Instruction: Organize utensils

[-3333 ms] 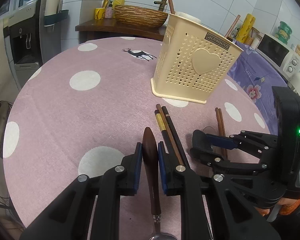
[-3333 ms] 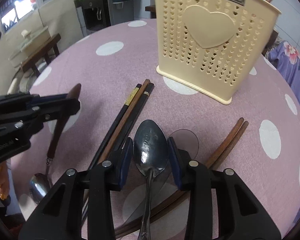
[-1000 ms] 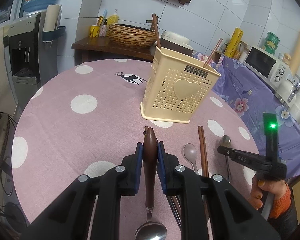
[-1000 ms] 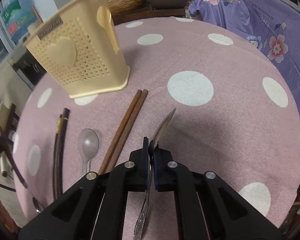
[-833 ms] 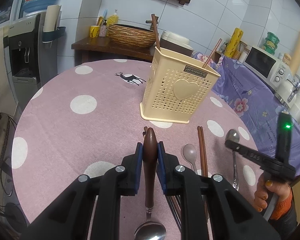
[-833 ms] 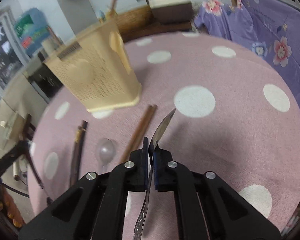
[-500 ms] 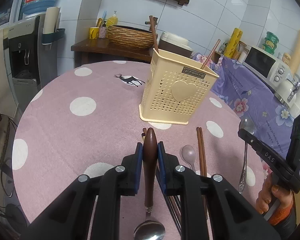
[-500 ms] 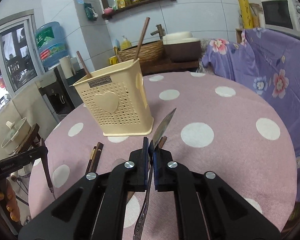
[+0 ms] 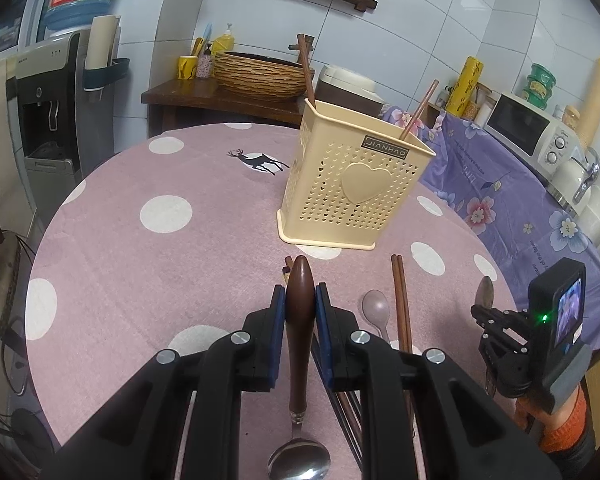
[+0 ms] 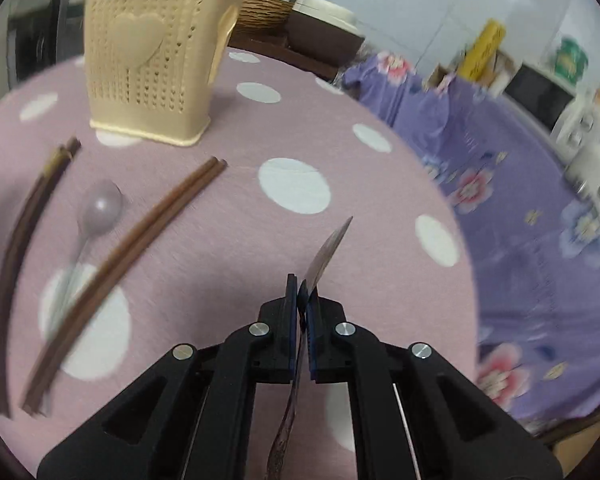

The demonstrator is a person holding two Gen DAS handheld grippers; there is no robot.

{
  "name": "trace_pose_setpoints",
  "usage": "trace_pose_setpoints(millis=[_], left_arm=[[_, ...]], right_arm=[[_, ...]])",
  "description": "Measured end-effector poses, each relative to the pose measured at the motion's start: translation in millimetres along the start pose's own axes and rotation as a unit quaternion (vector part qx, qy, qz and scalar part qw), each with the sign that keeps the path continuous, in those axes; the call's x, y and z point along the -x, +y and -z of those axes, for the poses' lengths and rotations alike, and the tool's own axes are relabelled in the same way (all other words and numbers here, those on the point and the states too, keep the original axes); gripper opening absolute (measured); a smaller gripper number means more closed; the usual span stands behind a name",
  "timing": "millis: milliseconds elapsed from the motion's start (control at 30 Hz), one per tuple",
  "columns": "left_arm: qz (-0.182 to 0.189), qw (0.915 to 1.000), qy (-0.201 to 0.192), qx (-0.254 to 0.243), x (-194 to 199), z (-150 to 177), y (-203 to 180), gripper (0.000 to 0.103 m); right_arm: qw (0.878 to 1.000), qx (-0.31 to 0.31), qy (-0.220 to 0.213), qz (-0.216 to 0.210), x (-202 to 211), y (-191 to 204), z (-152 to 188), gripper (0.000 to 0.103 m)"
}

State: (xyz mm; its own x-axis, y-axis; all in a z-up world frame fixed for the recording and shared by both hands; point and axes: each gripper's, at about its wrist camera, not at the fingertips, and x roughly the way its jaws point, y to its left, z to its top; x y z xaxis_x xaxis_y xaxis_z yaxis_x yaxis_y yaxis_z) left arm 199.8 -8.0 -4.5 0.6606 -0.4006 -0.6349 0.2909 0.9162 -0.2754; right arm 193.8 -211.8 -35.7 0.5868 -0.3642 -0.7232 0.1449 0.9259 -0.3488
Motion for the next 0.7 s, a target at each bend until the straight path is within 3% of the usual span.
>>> trace_pose_setpoints(millis=[300,333,400,433,467,600,700], left_arm=[[-0.001,1.0,0.0,0.001,0,1,0,0.016],[-0.001,1.0,0.001,0.001,0,0,0,0.016],[-0.001,1.0,0.0,0.001,0,0,0,0.016],[-0.001,1.0,0.0,0.001,0,0,0,0.016],[-0.001,1.0,0.0,0.0,0,0,0,0.016],[-0.001,1.0,0.0,0.0,0,0,-1,0.016],[0.0,1.0,0.0,-0.001,0,0,-1,0.016]], right_arm=[[0.999,0.014,0.024,-0.047,-11,15,10,0.009],[0.998,0.006,0.026,-0.064,-10,14,9,0.014],[0.992,-0.016,0.03,-0.121,-7,7,7,0.037],[0.988,-0.024,0.029,-0.148,-5,5,7,0.066],[0.984,-0.038,0.018,-0.173,-1,-1,7,0.071],[0.978,-0.08,-0.011,-0.192,6,-27,7,0.071],[0.971,-0.107,0.0,-0.212,-1,-46,7,0.071]])
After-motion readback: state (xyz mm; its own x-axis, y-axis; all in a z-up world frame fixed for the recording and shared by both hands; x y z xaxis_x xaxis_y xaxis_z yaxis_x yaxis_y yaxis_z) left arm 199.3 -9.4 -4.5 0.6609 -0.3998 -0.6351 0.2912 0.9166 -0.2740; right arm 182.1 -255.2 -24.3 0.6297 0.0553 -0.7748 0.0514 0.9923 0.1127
